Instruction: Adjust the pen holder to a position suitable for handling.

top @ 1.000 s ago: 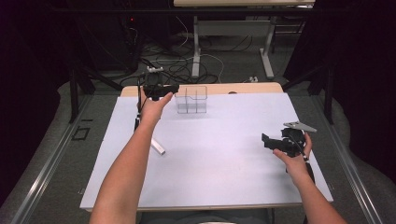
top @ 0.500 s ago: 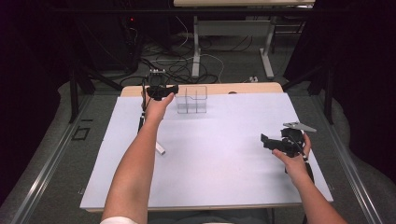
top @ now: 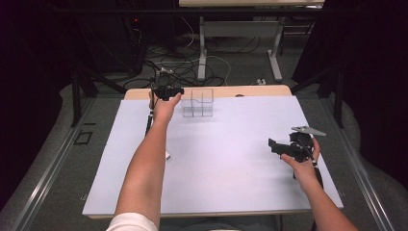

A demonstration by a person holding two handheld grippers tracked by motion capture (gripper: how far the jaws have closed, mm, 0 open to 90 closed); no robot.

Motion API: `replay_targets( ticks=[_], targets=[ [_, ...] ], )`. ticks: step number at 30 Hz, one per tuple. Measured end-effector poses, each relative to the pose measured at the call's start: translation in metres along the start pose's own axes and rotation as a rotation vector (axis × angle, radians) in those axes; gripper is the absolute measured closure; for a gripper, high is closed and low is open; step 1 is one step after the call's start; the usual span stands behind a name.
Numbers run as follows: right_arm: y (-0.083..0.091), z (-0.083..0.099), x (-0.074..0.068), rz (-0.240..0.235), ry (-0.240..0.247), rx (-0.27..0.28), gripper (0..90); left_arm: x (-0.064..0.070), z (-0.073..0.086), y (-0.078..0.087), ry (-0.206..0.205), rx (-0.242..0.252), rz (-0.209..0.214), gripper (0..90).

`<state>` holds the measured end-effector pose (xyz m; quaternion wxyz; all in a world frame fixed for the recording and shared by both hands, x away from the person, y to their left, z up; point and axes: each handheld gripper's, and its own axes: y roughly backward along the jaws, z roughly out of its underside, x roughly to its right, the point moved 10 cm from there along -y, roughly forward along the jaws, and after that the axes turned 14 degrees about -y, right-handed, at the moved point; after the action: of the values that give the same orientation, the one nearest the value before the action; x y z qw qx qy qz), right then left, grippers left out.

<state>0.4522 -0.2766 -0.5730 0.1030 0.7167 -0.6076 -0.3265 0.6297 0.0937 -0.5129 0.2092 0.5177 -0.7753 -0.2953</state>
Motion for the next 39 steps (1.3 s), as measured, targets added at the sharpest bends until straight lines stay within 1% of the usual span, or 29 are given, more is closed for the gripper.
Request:
replay_targets(
  ticks=[3, 4, 5, 7, 8, 10, 11, 13, 15, 16, 17, 18, 19, 20, 22, 23, 27, 30, 31, 35, 36, 37, 38, 39],
  targets=[
    [0.0, 0.0, 0.0, -0.003, -0.002, -0.002, 0.0, 0.001, 0.0, -0.004, 0.02, -0.013, -0.005, 53.8],
    [0.0, 0.001, -0.001, -0.003, -0.009, -0.006, 0.0, 0.0, 0.001, -0.004, 0.012, -0.021, -0.009, 53.8],
    [0.0, 0.001, -0.001, -0.003, -0.008, -0.006, 0.0, 0.0, 0.001, -0.004, 0.02, -0.029, -0.015, 54.7],
    [-0.001, 0.001, -0.001, -0.006, -0.009, -0.006, 0.0, -0.002, 0.003, -0.006, 0.028, -0.035, -0.012, 57.1],
    [-0.001, 0.001, -0.001, -0.007, -0.009, -0.007, 0.0, -0.002, 0.003, -0.008, 0.039, -0.031, -0.014, 58.0],
    [-0.001, 0.002, -0.002, -0.008, -0.013, -0.009, 0.0, -0.003, 0.005, -0.009, 0.04, -0.045, -0.006, 58.6],
    [-0.001, 0.002, -0.002, -0.01, -0.007, -0.009, 0.0, -0.003, 0.006, -0.011, 0.039, -0.049, -0.011, 60.0],
    [-0.001, 0.002, -0.002, -0.01, -0.005, -0.011, 0.0, -0.002, 0.009, -0.011, 0.036, -0.063, -0.009, 60.1],
    [-0.002, 0.002, -0.002, -0.009, -0.005, -0.013, 0.0, -0.002, 0.01, -0.014, 0.035, -0.067, -0.009, 61.2],
    [-0.002, 0.003, -0.003, -0.009, -0.006, -0.014, 0.0, -0.001, 0.011, -0.014, 0.043, -0.07, -0.009, 61.4],
    [-0.002, 0.003, -0.003, -0.01, -0.005, -0.016, 0.0, -0.001, 0.012, -0.015, 0.04, -0.074, -0.005, 62.3],
    [-0.002, 0.003, -0.003, -0.01, -0.005, -0.016, 0.0, -0.002, 0.013, -0.015, 0.027, -0.083, -0.008, 62.9],
    [-0.002, 0.003, -0.003, -0.01, -0.006, -0.016, 0.0, -0.001, 0.013, -0.016, 0.024, -0.087, -0.012, 63.3],
    [-0.002, 0.004, -0.003, -0.01, -0.006, -0.016, 0.0, -0.002, 0.013, -0.017, 0.027, -0.081, -0.018, 63.9],
    [-0.002, 0.004, -0.004, -0.011, -0.003, -0.016, 0.0, 0.0, 0.013, -0.018, 0.041, -0.079, -0.01, 65.2],
    [-0.002, 0.004, -0.003, -0.008, -0.002, -0.016, 0.0, -0.001, 0.014, -0.018, 0.03, -0.086, -0.015, 65.5],
    [-0.003, 0.005, -0.003, -0.01, 0.006, -0.019, 0.0, 0.0, 0.016, -0.021, 0.034, -0.094, -0.016, 66.9],
    [-0.003, 0.005, -0.003, -0.01, 0.005, -0.021, 0.0, 0.0, 0.016, -0.022, 0.037, -0.095, -0.007, 68.4],
    [-0.003, 0.005, -0.003, -0.009, 0.005, -0.02, 0.0, 0.001, 0.016, -0.022, 0.039, -0.094, -0.001, 70.9],
    [-0.003, 0.005, -0.003, -0.011, 0.004, -0.021, 0.0, 0.004, 0.015, -0.023, 0.036, -0.088, -0.002, 75.4],
    [-0.003, 0.005, -0.003, -0.01, 0.0, -0.022, 0.0, 0.005, 0.015, -0.023, 0.035, -0.087, -0.002, 78.7],
    [-0.003, 0.005, -0.003, -0.01, 0.0, -0.022, 0.0, 0.005, 0.015, -0.023, 0.031, -0.092, 0.002, 78.7],
    [-0.003, 0.005, -0.003, -0.009, 0.001, -0.023, 0.0, 0.006, 0.015, -0.023, 0.031, -0.088, 0.0, 80.5],
    [-0.003, 0.005, -0.003, -0.009, 0.001, -0.023, 0.0, 0.007, 0.015, -0.023, 0.027, -0.088, -0.011, 81.8]
  ],
)
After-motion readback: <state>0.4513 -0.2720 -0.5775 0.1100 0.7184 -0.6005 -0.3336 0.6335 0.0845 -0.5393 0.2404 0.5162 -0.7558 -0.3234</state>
